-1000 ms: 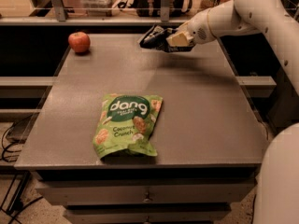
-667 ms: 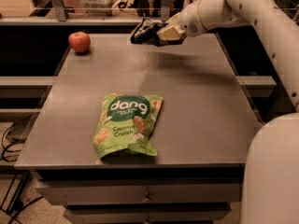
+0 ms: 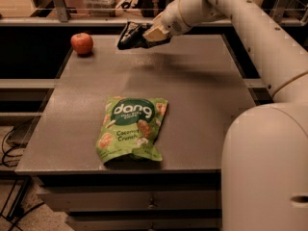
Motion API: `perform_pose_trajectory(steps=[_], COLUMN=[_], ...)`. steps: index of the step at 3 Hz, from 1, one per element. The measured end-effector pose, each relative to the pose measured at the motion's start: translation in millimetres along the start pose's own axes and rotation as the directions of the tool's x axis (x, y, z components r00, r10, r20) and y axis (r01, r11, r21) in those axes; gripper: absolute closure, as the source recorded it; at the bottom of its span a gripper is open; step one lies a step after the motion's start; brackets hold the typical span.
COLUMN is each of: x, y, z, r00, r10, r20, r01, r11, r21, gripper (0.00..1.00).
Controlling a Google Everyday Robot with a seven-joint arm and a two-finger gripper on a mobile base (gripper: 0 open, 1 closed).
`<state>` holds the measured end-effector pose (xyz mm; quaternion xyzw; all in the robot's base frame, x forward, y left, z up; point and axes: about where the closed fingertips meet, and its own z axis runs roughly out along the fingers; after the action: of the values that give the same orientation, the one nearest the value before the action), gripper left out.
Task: Move blue chip bag near apple
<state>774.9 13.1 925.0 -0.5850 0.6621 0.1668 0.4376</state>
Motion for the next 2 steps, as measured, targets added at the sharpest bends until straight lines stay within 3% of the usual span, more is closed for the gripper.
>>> perform_pose_trajectory(steps=[1,2], x=[-7.7,-7.0], y=[3.5,6.7], z=[26.9,33.1], r00=[1.0,1.0], r10=[0.013,0.024], r20=[-0.011,-0.01], r01=[-0.013,-0.023], r11=[0.9982,0.9984], r21=[0.059,0.051], gripper=[1.0,1.0])
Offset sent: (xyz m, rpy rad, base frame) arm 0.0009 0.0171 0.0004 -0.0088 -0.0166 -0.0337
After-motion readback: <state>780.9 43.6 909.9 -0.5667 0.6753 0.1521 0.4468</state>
